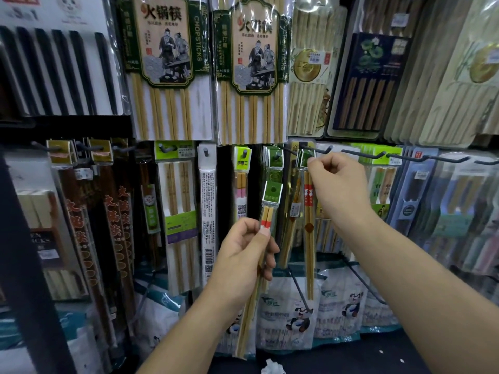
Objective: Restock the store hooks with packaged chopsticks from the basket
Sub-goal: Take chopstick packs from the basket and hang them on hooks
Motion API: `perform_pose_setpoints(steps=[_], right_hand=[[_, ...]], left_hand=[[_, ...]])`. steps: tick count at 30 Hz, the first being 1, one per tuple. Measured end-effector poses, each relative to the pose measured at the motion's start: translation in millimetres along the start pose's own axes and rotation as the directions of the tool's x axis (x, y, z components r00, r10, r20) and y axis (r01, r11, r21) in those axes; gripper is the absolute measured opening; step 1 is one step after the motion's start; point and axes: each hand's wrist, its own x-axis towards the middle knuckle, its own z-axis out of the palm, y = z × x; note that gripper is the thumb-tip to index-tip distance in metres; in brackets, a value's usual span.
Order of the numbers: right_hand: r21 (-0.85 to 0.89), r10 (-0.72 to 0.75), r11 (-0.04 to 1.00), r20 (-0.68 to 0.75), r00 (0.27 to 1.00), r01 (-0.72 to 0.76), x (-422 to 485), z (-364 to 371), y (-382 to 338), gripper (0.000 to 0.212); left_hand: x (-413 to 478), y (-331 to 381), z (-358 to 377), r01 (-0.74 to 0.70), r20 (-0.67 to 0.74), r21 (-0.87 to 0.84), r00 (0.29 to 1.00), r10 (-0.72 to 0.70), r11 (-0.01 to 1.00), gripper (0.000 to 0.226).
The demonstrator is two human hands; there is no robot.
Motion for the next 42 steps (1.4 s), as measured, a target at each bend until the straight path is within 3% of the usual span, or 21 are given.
perform_pose_setpoints(steps=[4, 10, 14, 17, 20, 27, 42], right_hand=[[-0.067, 0.011, 0.998, 0.021, 1.0, -0.01, -1, 1, 3, 0.027], [-0.022, 0.013, 1.0, -0.011, 1.0, -0.013, -15, -9, 1, 0.016], [0.143, 0.011, 0.989, 0.186, 0.983, -0.039, -32, -15, -10, 0.024], [0.151, -0.068, 0.988, 0.275, 0.959, 0.027, -37, -14, -15, 0.02], [0.135, -0.094, 0.989, 0.238, 0.967, 0.063, -32, -16, -17, 0.014], [0.142, 0.042, 0.988, 0.118, 0.992, -0.059, -8, -20, -14, 0.022], [0.11, 0.051, 0.992, 0.081, 0.995, -0.06, 1, -9, -6, 0.026]], left_hand=[[0, -1, 0, -0.018, -0.01, -0.018, 1.0, 0.018, 1.0, 0.021], [-1, -2, -2, -0.011, -0.04, -0.039, 0.999, 0.01, 0.999, 0.03], [3, 4, 6, -0.041, -0.045, 0.012, 0.998, 0.042, 0.999, 0.028], [14, 12, 15, -0.096, -0.052, 0.124, 0.993, 0.103, 0.988, 0.02], [26, 19, 25, -0.16, -0.03, 0.234, 0.985, 0.171, 0.959, 0.012], [46, 21, 41, -0.161, 0.011, 0.391, 0.985, 0.17, 0.906, 0.012], [50, 14, 42, -0.159, 0.005, 0.432, 0.985, 0.174, 0.888, 0.005]])
